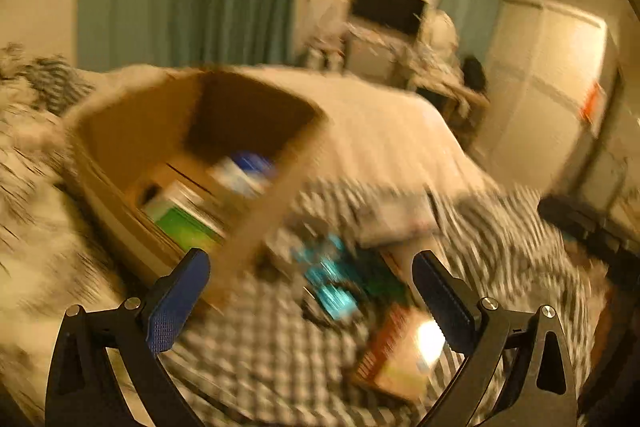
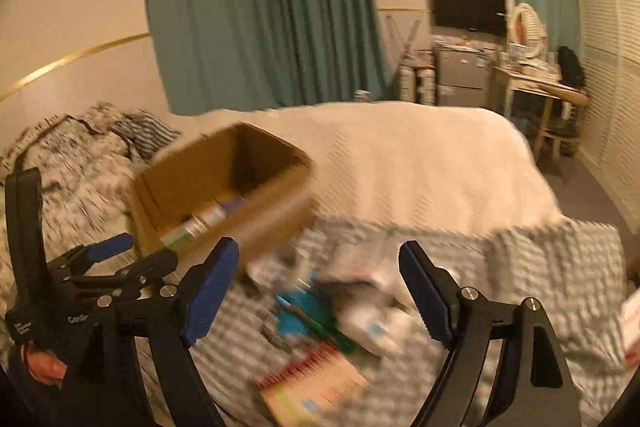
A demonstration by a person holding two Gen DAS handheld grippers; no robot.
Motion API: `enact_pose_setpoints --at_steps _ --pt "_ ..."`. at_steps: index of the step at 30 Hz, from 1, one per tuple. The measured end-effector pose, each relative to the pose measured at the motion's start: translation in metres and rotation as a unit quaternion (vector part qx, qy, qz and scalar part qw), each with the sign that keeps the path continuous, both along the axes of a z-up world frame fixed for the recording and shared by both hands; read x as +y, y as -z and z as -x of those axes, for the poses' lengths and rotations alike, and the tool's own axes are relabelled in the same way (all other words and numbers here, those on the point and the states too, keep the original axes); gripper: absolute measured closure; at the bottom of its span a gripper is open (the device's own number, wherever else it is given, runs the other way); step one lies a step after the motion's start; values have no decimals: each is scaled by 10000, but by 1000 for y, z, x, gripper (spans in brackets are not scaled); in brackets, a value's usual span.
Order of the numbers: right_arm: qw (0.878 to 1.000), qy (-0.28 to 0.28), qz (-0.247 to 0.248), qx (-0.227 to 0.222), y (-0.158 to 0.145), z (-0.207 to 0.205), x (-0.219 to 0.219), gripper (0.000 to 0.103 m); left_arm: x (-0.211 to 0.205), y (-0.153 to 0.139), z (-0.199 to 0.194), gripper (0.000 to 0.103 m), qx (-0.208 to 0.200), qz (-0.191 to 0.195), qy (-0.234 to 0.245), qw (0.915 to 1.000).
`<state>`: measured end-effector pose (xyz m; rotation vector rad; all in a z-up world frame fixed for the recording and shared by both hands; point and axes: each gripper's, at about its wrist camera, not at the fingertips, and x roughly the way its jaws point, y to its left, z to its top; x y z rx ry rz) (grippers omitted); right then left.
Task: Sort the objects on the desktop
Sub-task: 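Open the right gripper to drop the Vinda pack into the box, then grasp the Amoxicillin box with the left gripper while the right approaches the white rabbit figurine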
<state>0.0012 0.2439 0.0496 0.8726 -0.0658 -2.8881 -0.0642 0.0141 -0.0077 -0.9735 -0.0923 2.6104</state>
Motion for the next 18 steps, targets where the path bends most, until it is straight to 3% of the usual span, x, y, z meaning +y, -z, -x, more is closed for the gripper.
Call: enact_pose_setpoints --at_steps 6,10,12,17,18 --pt "9984 357 -165 -406 54 -19 46 18 58 68 -12 0 -587 275 685 9955" --pt "9965 474 94 -685 88 -19 69 18 83 90 -18 0 -658 574 1064 9905" --pt "9954 451 301 -792 95 -19 75 18 97 104 -15 0 -650 953 1069 9876" --pt "9958 417 335 -739 93 -20 78 18 113 134 -5 1 -1051 1185 1153 9806" --pt "9957 427 298 -760 94 -20 77 18 115 136 -6 10 -976 1256 1123 9809"
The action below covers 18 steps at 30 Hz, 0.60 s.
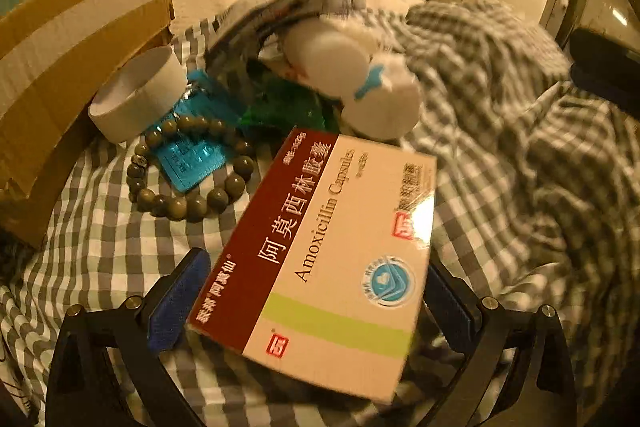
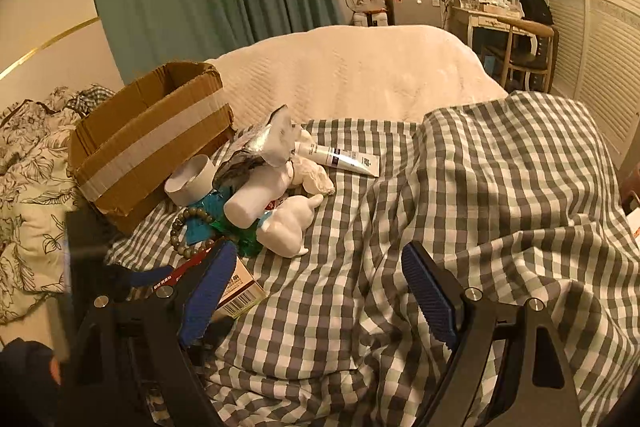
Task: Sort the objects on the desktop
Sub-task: 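Grasp the Amoxicillin box with the left gripper while the right approaches the white rabbit figurine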
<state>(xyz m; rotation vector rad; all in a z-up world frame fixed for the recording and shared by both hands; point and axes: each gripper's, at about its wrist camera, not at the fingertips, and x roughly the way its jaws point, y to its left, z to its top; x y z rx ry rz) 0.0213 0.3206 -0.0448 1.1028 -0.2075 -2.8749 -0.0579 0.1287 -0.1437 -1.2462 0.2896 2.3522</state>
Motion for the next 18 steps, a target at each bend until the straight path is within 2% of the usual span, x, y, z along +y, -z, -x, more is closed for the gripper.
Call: enact_pose_setpoints --at_steps 1,4,7,11,12,13,15,18 --pt "10000 15 -25 -43 3 1 -1 18 0 -1 -2 14 87 3 7 10000" --pt "9998 77 -48 -174 11 3 -3 18 -8 -10 -6 15 69 -112 -152 9998" --pt "9998 52 -43 -177 15 4 -9 18 -27 -32 -12 15 244 -427 -421 9979" --pt "9999 -126 59 -62 15 11 -22 18 -47 -56 -9 18 641 -660 -806 9925" --pt "9998 -150 63 -71 16 15 -25 18 -53 -59 -7 20 713 -684 -868 9913" --pt "9998 -174 56 -107 19 21 -28 18 -55 -61 -2 27 739 -703 -923 9905" --pt "9995 -196 15 -231 26 33 -32 18 -59 -58 9 36 628 -707 -1036 9901" --pt "9988 -144 68 -471 42 57 -33 18 -62 -46 20 35 407 -765 -1064 9905"
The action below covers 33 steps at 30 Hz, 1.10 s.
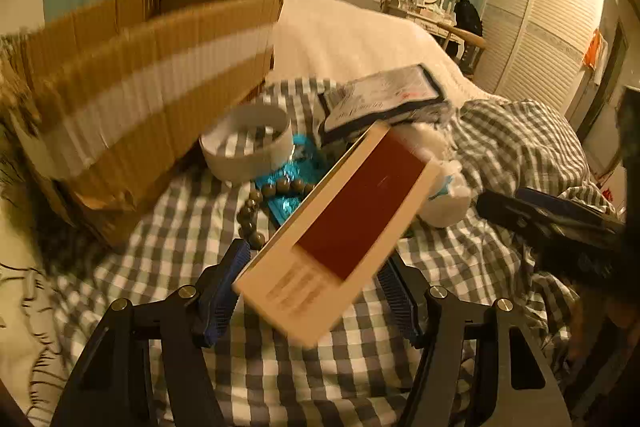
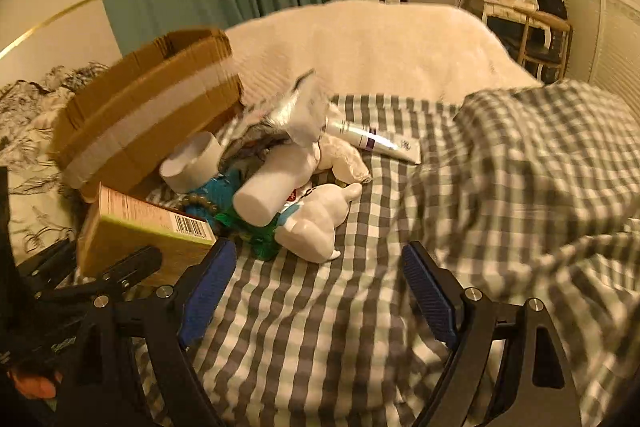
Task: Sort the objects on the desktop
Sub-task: 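Grasp the Amoxicillin box with the left gripper while the right approaches the white rabbit figurine, then carry the Amoxicillin box and white rabbit figurine over the cardboard box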
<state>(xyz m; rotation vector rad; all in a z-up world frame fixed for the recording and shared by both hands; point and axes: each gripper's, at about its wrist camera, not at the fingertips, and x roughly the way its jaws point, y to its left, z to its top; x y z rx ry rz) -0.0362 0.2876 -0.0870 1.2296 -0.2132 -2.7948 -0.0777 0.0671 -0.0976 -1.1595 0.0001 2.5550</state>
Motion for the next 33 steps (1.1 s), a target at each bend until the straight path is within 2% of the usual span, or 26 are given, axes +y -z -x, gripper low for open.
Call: enact_pose_setpoints --at_steps 3,6,8,9,10,11,12,13,18,28,33 --pt "9996 117 137 -198 15 25 3 18 2 14 9 35 -259 -39 32 9997" --pt "9993 98 174 -325 29 44 0 22 4 22 11 33 -293 -81 51 9995" --pt "9986 21 192 -486 38 50 -5 36 6 18 6 33 -35 56 -15 10000" --pt "9981 1 247 -573 43 50 -6 53 8 17 5 33 37 94 37 9999" --pt "9978 -1 221 -618 46 49 -7 56 9 17 4 33 72 113 55 9999" --pt "9982 -14 181 -565 45 46 -8 56 11 16 3 35 105 108 100 9998" --pt "9984 -18 177 -538 44 43 -8 56 11 14 1 47 147 69 141 9998" --pt "9985 -12 195 -515 41 39 -8 57 12 13 -1 65 160 39 214 9996" --pt "9992 66 102 -376 28 4 -6 57 14 8 -17 66 344 281 311 9985" --pt "9985 -119 -539 -20 -7 -60 -22 57 -10 -18 -35 66 514 -16 105 9986" --pt "9958 -410 -742 333 -38 -70 -47 57 -28 -55 -38 66 809 -313 -55 9962"
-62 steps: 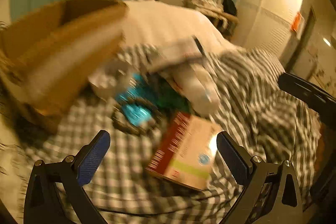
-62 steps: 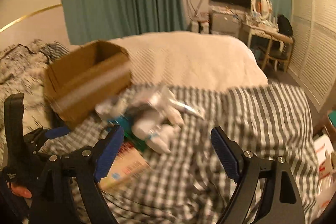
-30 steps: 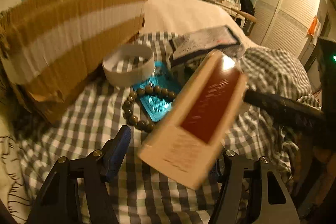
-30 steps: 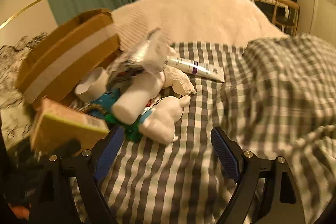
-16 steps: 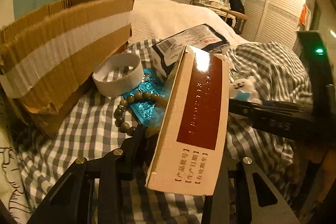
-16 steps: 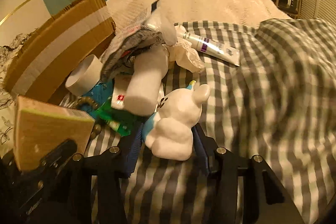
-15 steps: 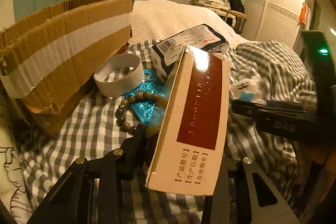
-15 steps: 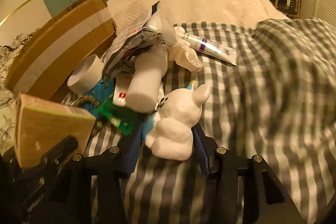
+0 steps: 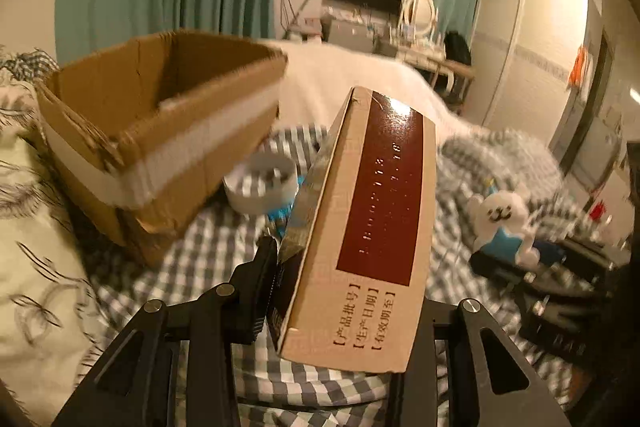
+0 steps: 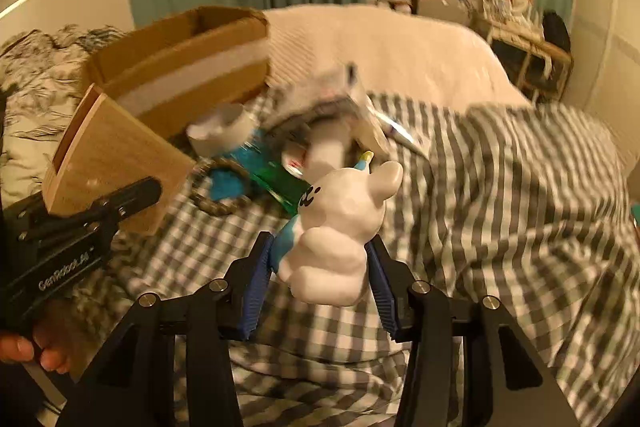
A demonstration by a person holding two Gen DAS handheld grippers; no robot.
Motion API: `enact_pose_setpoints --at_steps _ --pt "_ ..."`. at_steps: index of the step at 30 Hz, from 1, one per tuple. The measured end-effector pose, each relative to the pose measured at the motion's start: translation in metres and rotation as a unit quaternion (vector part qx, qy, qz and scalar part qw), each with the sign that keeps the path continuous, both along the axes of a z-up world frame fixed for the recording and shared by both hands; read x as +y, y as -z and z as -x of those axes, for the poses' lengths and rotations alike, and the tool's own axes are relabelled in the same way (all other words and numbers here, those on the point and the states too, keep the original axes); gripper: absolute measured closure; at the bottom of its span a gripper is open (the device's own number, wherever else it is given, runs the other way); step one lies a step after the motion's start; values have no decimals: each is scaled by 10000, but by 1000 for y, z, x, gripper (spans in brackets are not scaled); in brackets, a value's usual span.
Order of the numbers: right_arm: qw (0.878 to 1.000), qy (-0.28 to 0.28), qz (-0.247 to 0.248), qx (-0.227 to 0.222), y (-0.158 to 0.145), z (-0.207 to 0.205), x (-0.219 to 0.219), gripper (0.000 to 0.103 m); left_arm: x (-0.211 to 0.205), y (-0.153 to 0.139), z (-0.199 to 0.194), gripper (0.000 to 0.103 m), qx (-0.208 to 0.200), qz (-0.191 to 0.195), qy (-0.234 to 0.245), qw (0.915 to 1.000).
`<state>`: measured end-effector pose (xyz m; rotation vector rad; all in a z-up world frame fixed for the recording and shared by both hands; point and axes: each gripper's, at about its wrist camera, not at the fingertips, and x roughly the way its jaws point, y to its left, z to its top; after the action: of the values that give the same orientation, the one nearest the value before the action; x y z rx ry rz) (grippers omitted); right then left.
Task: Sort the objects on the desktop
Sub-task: 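Carry the Amoxicillin box and white rabbit figurine over the cardboard box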
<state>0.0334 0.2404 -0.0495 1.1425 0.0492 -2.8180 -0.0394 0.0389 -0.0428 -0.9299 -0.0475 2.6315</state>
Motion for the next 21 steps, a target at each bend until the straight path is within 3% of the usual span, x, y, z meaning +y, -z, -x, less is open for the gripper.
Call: enact_pose_setpoints --at_steps 7,14,17,21 --pt "9960 -649 -35 607 -59 12 -45 57 -39 -61 15 66 492 -417 -329 9974" --pt "9836 -1373 309 1126 -119 59 -95 57 -80 -109 71 66 907 -244 -758 9927" --pt "9795 -1560 360 1223 -128 85 -117 57 -101 -110 94 66 958 -182 -1119 9889" --pt "9777 -1706 313 1185 -121 120 -141 57 -138 -90 106 66 1002 -434 -1606 9810"
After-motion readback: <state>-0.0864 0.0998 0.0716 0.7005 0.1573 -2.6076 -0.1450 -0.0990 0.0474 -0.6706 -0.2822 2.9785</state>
